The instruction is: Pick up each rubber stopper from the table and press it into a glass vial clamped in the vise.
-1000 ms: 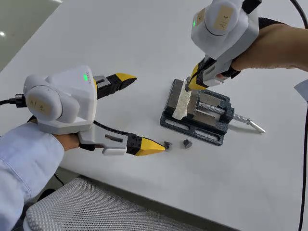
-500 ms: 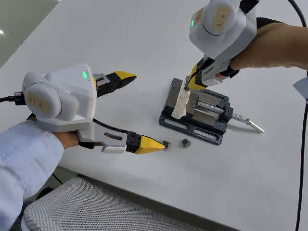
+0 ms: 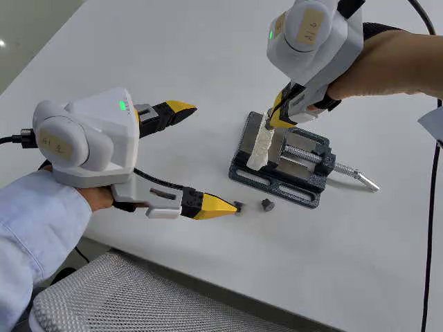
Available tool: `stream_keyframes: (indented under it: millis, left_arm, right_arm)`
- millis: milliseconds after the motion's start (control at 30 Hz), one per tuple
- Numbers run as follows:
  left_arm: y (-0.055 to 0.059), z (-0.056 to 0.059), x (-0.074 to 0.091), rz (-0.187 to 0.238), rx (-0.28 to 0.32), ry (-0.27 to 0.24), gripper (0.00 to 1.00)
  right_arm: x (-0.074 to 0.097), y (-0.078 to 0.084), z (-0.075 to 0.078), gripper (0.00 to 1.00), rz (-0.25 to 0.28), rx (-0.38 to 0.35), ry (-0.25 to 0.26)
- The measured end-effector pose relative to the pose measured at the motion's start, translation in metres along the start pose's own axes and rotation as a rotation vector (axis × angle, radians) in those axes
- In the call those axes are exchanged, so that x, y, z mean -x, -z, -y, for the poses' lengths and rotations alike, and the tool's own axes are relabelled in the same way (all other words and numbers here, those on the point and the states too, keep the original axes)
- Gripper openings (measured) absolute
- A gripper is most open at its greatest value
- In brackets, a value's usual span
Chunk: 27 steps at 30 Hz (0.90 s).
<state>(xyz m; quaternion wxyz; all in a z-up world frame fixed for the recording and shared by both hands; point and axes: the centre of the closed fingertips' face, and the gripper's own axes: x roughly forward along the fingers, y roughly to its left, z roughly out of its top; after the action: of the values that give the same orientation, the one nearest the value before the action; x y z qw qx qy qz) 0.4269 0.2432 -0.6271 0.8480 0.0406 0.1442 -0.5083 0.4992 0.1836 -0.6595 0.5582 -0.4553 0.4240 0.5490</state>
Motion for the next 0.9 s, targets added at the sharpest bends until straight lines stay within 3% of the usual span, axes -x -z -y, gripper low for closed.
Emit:
stream_keyframes:
  millis: [433, 900]
  left_arm:
    - [0.0005, -0.0016, 0.0050, 0.003, 0.005, -0.015, 0.93]
    - [-0.0006, 0.0029, -0.0008, 0.001, 0.003, 0.004, 0.93]
  right_arm:
    - [-0.0014, 0.0016, 0.0002, 0.00, -0.038, -0.015, 0.003]
    - [-0.0021, 0.0022, 0.0005, 0.00, -0.025, -0.054, -0.021]
